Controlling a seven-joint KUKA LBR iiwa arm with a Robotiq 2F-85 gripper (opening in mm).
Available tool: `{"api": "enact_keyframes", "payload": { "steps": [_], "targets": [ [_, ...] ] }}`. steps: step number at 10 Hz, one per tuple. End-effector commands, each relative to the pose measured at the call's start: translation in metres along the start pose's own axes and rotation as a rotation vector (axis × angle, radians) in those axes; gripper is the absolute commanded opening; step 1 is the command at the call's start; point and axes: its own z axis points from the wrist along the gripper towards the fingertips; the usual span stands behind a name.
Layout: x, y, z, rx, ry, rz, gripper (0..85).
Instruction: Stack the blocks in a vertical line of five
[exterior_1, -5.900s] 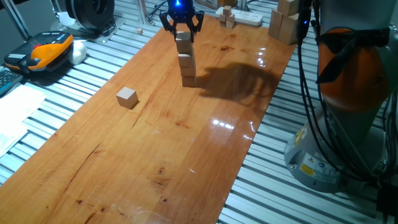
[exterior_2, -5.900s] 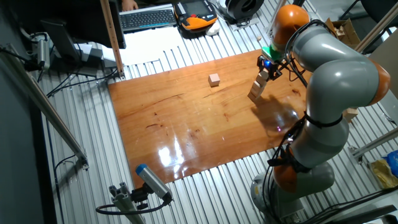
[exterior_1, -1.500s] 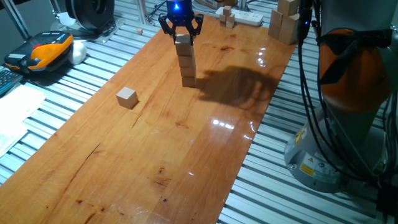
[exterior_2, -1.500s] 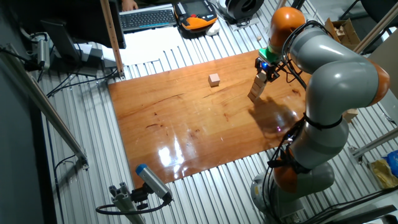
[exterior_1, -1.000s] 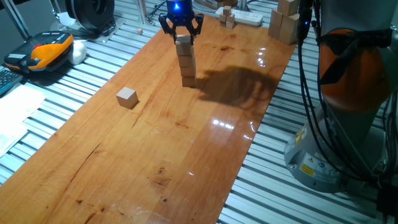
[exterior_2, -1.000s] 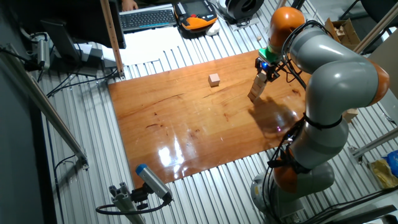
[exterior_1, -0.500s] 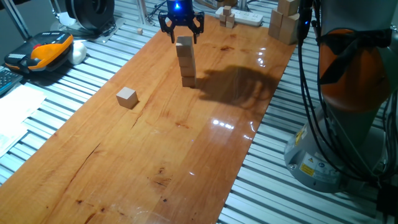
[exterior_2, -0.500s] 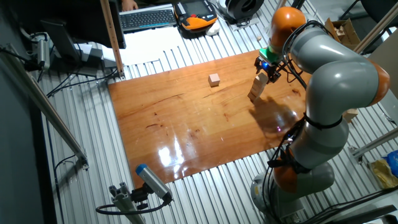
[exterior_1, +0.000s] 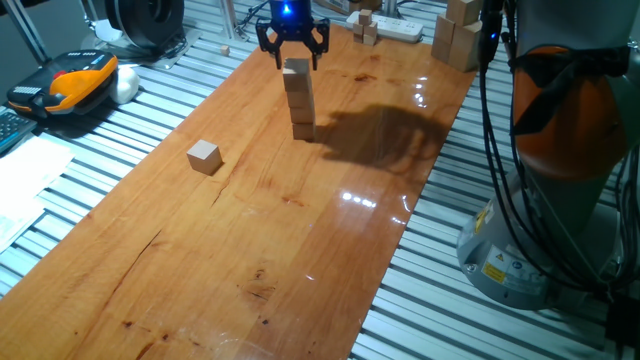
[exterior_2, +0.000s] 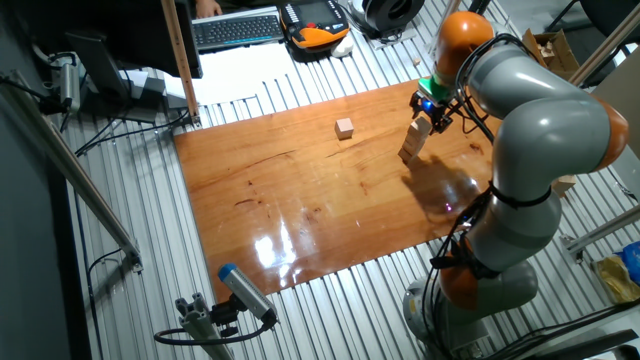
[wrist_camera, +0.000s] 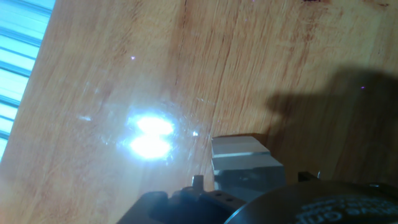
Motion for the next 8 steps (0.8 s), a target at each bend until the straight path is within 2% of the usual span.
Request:
{"api": "enact_keyframes", "payload": {
  "steps": [1, 8],
  "targets": [
    [0.0, -0.0002, 0.0001, -0.001, 0.001, -0.001, 68.0],
    [-0.0002, -0.0003, 0.0003, -0.003, 0.0, -0.011, 68.0]
  ]
}}
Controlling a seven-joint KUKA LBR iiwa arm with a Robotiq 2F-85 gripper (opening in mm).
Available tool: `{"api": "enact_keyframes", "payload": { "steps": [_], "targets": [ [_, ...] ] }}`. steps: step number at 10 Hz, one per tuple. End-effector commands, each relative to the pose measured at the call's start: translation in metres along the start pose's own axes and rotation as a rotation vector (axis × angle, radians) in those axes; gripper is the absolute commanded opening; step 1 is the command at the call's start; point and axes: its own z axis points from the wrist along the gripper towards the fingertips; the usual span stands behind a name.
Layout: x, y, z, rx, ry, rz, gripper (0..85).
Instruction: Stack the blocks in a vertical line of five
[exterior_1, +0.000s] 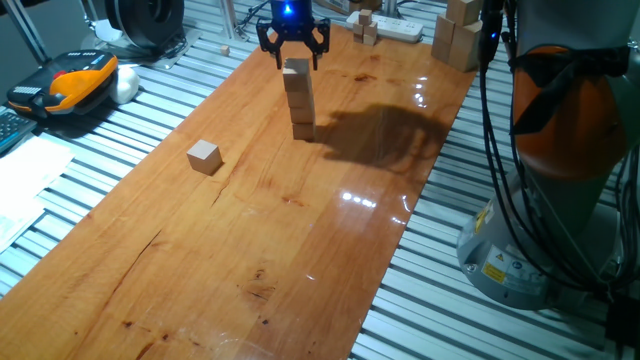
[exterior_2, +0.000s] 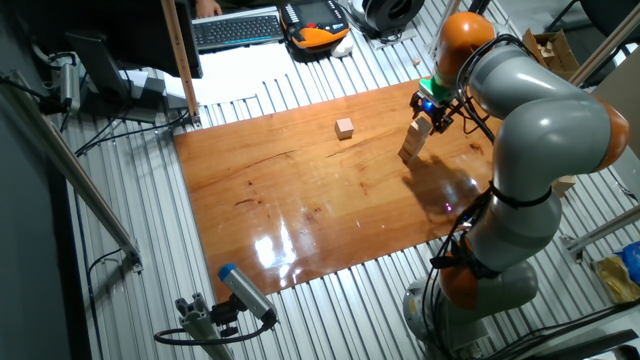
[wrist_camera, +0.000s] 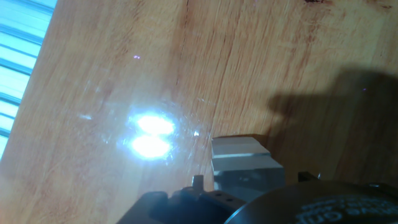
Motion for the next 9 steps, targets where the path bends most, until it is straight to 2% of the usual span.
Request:
{"api": "enact_keyframes", "payload": {
  "steps": [1, 2, 3, 9],
  "targets": [
    [0.0, 0.0, 0.0, 0.0, 0.0, -0.001, 68.0],
    [-0.0001, -0.0001, 0.0, 0.0, -0.001, -0.001, 68.0],
    [0.0001, -0.0007, -0.0003, 0.001, -0.004, -0.001, 85.0],
    [-0.0012, -0.0075, -0.0045, -0.009, -0.004, -0.021, 85.0]
  ]
}}
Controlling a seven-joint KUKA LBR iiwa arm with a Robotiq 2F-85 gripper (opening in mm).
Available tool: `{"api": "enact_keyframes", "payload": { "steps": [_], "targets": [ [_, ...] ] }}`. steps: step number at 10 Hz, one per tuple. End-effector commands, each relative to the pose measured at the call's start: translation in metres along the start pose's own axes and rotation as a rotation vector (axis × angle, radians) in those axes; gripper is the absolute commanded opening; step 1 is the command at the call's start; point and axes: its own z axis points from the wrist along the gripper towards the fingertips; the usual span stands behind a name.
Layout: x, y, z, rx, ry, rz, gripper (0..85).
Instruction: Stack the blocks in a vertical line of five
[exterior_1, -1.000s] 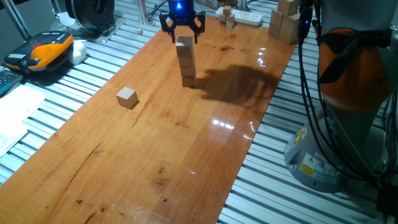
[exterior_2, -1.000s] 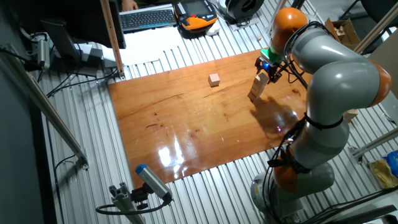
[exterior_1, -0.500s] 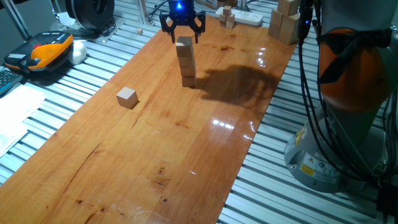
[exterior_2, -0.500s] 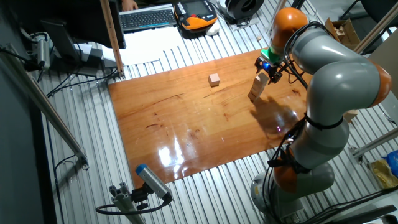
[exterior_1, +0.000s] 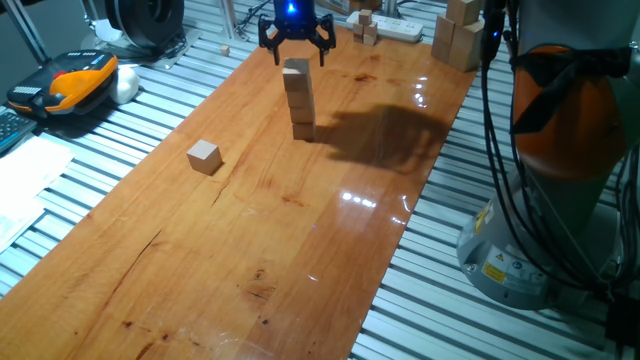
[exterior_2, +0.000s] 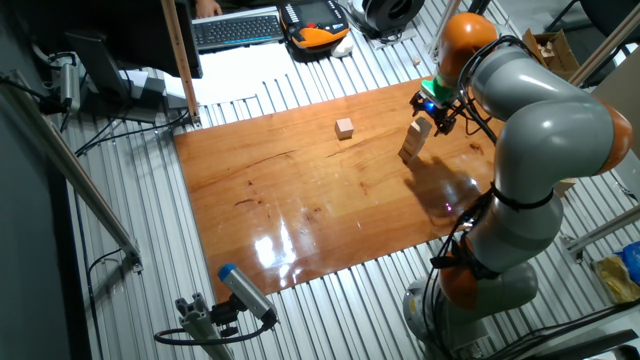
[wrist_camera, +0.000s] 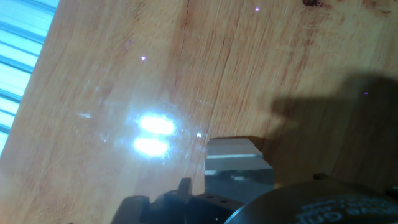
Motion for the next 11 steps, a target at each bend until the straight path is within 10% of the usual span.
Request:
{"api": "enact_keyframes", "payload": {
  "steps": [1, 8, 9, 11],
  "targets": [
    [0.0007, -0.0014, -0.0006, 0.0, 0.0, -0.001, 85.0],
    [0.0073, -0.0078, -0.0083, -0.02, 0.01, -0.061, 85.0],
    [0.0078, -0.0086, -0.0087, -0.031, 0.018, -0.077, 51.0],
    [0.0082, -0.011, -0.0099, -0.053, 0.038, -0.113, 17.0]
  ]
}}
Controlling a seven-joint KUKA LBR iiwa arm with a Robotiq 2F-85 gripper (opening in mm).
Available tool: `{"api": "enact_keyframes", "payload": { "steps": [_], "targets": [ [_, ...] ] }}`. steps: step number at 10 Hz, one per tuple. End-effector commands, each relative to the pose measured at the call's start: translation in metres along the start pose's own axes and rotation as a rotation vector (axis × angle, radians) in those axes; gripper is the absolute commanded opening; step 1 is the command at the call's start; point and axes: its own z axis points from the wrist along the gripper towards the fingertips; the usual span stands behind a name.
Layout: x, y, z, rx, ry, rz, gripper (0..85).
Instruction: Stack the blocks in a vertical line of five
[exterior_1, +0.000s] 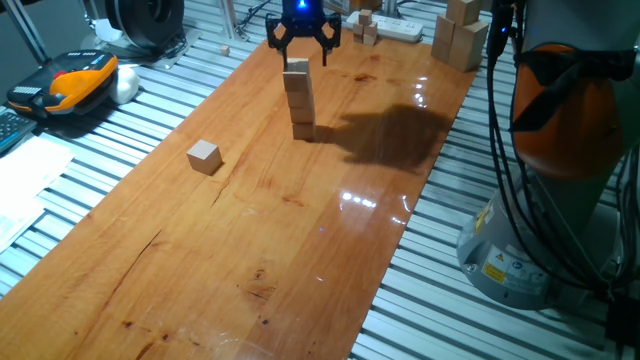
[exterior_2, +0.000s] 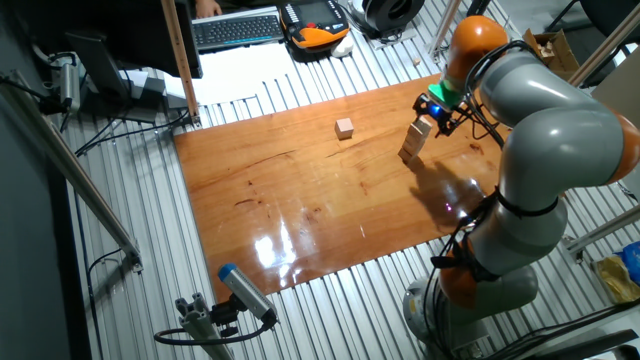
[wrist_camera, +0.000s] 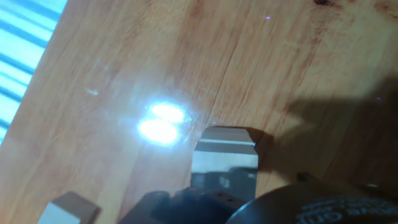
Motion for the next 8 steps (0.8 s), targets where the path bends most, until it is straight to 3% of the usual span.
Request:
{"api": "enact_keyframes", "payload": {
  "steps": [1, 6, 7, 8],
  "targets": [
    [0.0005, -0.0004, -0.0003, -0.005, 0.006, -0.004, 17.0],
    [0.0027, -0.0021, -0.0013, 0.004, 0.0, -0.002, 17.0],
    [0.0028, -0.0011, -0.0009, 0.014, -0.006, 0.006, 34.0],
    [0.0035, 0.0005, -0.0003, 0.025, -0.014, 0.02, 68.0]
  ]
}}
